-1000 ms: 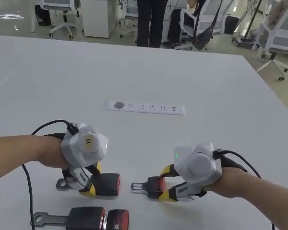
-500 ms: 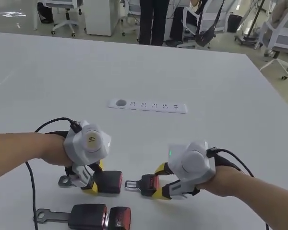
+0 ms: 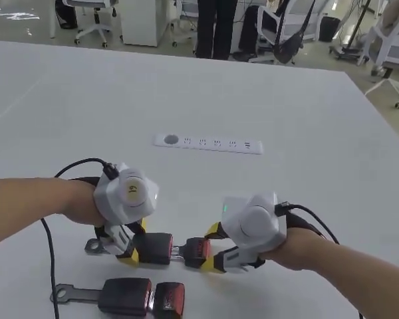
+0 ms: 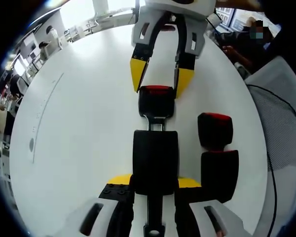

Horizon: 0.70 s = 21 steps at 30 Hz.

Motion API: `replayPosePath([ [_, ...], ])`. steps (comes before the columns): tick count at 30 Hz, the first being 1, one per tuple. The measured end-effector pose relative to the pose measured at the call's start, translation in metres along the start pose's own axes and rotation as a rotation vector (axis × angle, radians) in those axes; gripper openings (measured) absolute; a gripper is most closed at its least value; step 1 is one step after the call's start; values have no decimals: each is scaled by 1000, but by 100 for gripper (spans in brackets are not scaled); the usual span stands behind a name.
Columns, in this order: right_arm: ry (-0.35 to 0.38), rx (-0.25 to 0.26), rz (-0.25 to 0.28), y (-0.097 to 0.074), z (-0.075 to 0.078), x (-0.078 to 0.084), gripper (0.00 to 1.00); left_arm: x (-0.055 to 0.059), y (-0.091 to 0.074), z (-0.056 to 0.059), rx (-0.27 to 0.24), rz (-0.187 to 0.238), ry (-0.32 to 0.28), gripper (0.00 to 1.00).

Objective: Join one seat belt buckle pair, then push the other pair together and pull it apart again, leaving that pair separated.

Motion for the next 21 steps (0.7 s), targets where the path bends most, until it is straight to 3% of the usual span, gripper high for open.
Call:
replayPosePath([
  [21,31,20,38,4,-4,2,29,1,0,-1,-3,15,1,31],
])
Point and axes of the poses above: the centre of the closed fingertips' face, and the gripper's own axes: y roughly forward along the fingers, z roughly to its right, x roughly out of its underside, the point moved 3 cm from there along -y, roughly backward along the fingers, and after that the axes turned 9 degrees about z, right-handed, at the moved point
